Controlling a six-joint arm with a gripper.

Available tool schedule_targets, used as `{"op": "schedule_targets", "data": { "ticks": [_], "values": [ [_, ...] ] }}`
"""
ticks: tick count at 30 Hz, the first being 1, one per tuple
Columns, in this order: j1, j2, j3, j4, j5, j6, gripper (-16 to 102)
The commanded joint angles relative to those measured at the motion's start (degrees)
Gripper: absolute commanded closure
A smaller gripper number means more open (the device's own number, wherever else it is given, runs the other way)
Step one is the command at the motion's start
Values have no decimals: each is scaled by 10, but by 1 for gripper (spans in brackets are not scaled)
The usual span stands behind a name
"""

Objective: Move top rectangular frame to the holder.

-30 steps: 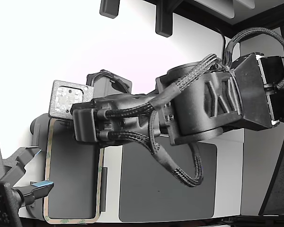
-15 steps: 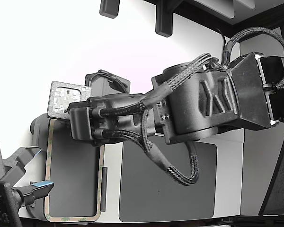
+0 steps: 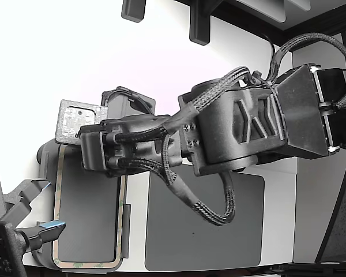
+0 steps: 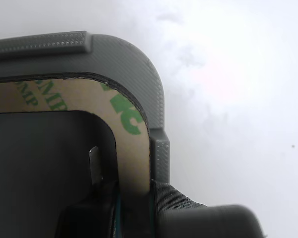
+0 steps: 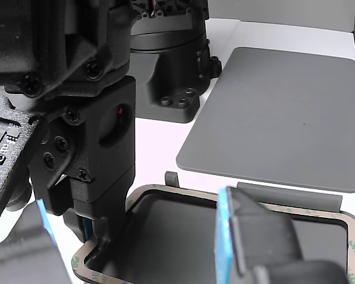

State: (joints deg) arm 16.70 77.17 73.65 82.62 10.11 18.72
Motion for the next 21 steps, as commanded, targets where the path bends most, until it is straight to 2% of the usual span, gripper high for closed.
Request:
{"op": "schedule_targets", "data": {
  "ticks": [1, 21],
  "values": [
    [-9, 17, -9, -4, -1, 1, 97],
    [-9, 16, 9, -17, -4, -5, 97]
  ]
}}
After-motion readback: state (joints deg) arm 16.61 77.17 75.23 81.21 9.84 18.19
